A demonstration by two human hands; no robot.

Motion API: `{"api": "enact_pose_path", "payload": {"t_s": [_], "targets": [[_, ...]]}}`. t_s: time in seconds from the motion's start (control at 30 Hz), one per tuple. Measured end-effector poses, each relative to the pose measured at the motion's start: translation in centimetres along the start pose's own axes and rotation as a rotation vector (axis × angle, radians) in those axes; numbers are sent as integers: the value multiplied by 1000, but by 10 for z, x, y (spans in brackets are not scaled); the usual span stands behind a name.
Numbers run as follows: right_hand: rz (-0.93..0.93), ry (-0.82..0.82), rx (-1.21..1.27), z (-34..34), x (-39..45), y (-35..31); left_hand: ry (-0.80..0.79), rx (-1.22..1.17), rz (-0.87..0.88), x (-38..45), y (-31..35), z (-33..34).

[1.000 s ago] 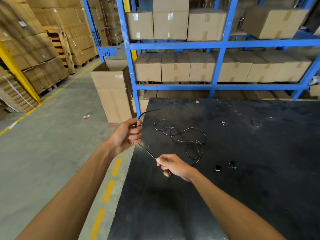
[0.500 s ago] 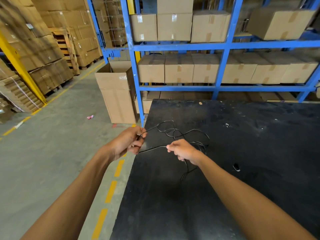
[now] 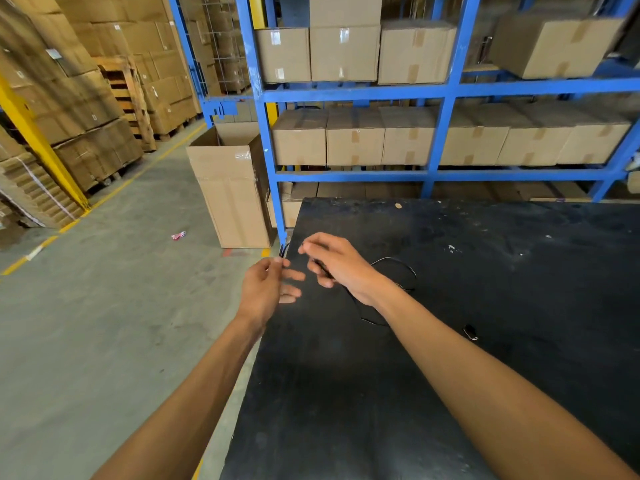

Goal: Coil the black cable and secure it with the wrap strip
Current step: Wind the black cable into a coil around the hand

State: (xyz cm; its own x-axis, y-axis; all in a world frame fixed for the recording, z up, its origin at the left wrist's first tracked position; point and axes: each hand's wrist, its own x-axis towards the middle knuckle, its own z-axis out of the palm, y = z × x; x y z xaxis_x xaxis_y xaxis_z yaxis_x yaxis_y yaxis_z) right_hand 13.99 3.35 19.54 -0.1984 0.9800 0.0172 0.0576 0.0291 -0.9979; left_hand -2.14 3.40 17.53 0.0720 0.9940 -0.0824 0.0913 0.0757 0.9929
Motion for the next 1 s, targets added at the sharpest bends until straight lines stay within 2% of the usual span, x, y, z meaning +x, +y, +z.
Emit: {"api": "enact_pose_path", "payload": {"t_s": [0.1,0.17,0.33,0.5,0.6,0.7,0.87,1.0], "targets": [[-73,-74,-128,14,-6,6,41,-157,-19,5,2,0],[-116,-61,-180,20,-8,13,48,-325,-51,9,8,-4],[-169,-1,-259,27,-9,30,-108,-635,-134,13,28,-18],[49,-211,-297,27,-13,53,-287,-786,-101,9,52,-33],[218,-244,-363,19,-18,70,-370,-757,-68,9,62,-45],[324,-121,-314,6,-17,74,-423,-649,-68,6,63,-55],[298,84,-266,-12,3,44,-398,-333,-86,-1,46,-56],[234,106,-160,-16,19,5,-391,-61,-44,-7,29,-44]]}}
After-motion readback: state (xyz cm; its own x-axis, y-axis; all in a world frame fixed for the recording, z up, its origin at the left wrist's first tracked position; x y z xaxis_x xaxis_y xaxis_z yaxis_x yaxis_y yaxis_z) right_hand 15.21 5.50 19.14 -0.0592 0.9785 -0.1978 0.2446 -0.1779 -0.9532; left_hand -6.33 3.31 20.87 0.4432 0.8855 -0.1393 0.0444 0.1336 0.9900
